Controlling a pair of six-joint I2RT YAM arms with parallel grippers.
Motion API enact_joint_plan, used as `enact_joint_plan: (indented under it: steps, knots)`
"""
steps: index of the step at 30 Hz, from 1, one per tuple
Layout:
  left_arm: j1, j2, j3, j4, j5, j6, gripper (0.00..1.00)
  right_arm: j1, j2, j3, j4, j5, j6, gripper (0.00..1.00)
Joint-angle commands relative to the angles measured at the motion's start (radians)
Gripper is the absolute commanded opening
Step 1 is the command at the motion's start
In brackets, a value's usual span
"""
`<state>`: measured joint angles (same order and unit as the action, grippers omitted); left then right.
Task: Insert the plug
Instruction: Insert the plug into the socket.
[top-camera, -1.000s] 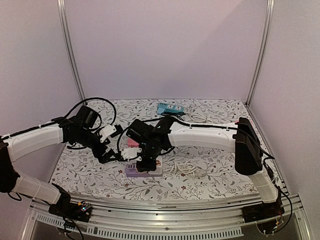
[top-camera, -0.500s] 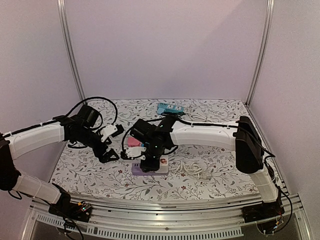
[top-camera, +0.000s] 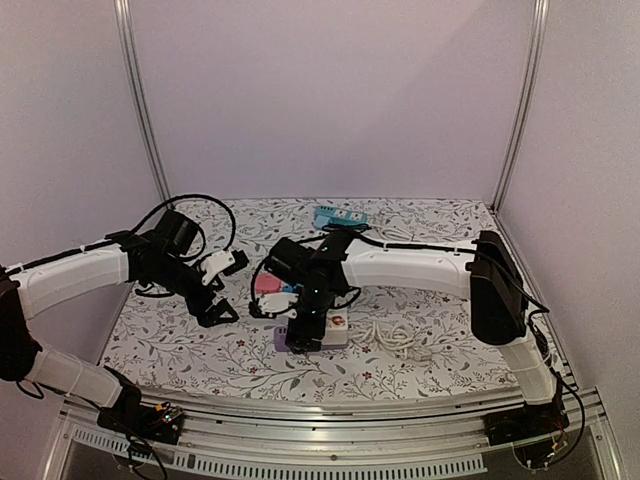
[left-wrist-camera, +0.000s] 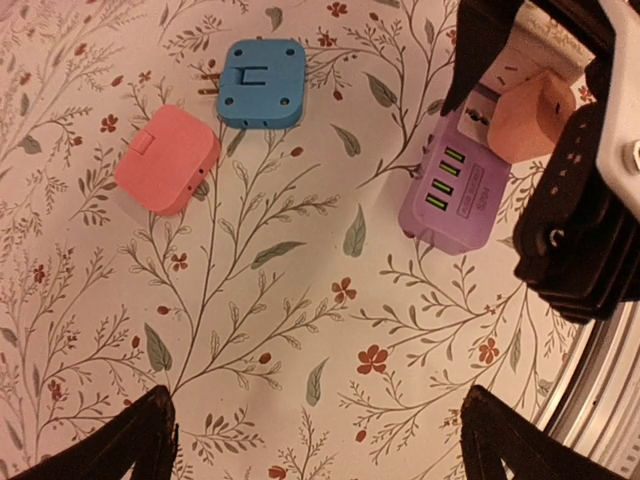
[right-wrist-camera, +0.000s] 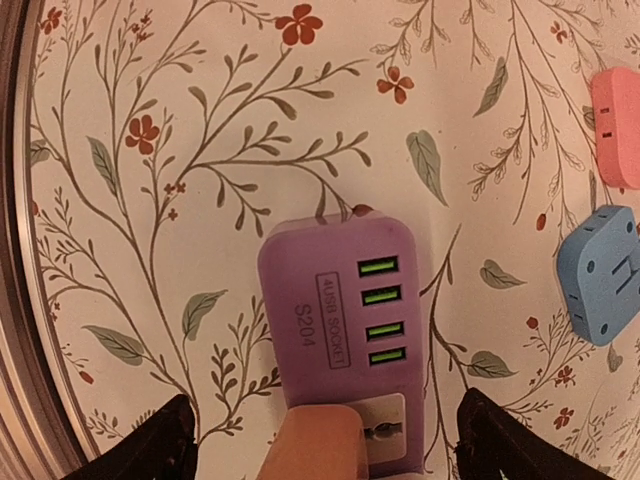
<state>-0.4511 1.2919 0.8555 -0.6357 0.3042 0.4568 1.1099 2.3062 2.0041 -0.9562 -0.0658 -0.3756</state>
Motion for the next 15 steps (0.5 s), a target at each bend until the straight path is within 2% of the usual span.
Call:
enact_joint_plan:
  steps: [1, 6, 10, 12, 15]
  knots:
    - [0.011, 0.011, 0.021, -0.023, 0.018, 0.012, 0.98, -0.003, -0.054, 0.022, 0.037, -0.02, 0.023, 0.98]
    - [0.011, 0.011, 0.035, -0.039, 0.025, 0.024, 0.98, -0.009, -0.122, 0.018, 0.093, -0.078, 0.047, 0.99]
    - [0.01, 0.015, 0.063, -0.064, 0.034, 0.055, 0.98, -0.062, -0.22, -0.031, 0.172, -0.158, 0.125, 0.99]
    - [0.005, 0.027, 0.098, -0.082, 0.053, 0.068, 0.96, -0.109, -0.288, -0.102, 0.235, -0.2, 0.208, 0.99]
    - [-0.051, 0.071, 0.198, -0.141, 0.06, 0.085, 0.89, -0.179, -0.42, -0.238, 0.32, -0.148, 0.384, 0.97]
